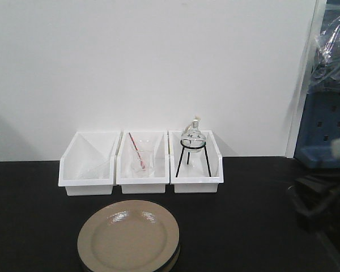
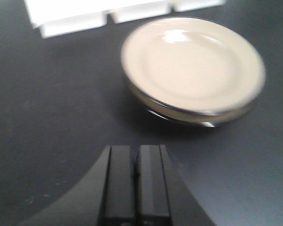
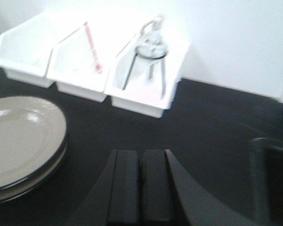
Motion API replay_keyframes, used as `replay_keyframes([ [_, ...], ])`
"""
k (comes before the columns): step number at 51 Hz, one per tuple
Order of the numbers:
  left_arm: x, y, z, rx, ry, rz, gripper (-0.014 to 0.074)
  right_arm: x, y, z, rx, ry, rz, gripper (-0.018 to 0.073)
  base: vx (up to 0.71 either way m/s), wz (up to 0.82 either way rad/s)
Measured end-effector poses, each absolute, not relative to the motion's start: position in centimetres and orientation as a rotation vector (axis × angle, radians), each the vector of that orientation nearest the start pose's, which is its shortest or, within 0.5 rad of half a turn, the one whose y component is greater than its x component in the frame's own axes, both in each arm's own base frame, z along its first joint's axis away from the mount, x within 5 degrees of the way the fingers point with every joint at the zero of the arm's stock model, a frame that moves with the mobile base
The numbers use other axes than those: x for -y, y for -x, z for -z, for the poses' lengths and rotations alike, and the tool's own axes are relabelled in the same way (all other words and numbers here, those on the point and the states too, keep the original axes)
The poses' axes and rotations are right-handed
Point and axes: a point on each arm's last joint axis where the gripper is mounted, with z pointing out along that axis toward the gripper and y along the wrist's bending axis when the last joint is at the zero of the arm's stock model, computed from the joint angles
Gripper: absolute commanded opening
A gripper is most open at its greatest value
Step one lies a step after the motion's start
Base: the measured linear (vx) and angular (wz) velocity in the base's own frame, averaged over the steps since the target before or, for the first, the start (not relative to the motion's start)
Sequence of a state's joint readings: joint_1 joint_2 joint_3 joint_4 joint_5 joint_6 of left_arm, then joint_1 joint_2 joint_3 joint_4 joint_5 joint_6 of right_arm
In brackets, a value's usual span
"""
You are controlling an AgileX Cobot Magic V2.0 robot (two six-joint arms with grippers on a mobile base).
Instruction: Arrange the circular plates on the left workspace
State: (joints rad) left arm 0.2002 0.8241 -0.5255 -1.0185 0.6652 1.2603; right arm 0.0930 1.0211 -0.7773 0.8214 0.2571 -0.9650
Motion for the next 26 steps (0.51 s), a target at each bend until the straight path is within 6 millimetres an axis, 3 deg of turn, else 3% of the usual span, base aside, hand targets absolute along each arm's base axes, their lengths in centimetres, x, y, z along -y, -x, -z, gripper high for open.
replay_keyframes([
  [5, 2.5, -12.9, -27.6, -1.967, -0.519, 0.246, 0.0000, -2.7, -17.7, -32.3, -1.787, 0.292, -0.066, -0.0003, 0.00, 0.00],
  [12, 3.0, -10.6, -27.2, -1.891, -0.520, 0.219, 0.0000, -1.2, -12.9, -30.6, -1.645, 0.180, 0.024, -0.0003, 0.00, 0.00],
  [20, 3.6, -9.4, -27.9, -1.815, -0.518, 0.257, 0.0000, -0.6, -9.7, -29.7, -1.525, 0.131, 0.049, -0.0003, 0.00, 0.00],
  [26, 4.1, -8.7, -28.0, -1.800, -0.557, 0.298, 0.0000, -0.5, -8.9, -28.7, -1.516, 0.129, 0.049, -0.0002, 0.00, 0.00],
])
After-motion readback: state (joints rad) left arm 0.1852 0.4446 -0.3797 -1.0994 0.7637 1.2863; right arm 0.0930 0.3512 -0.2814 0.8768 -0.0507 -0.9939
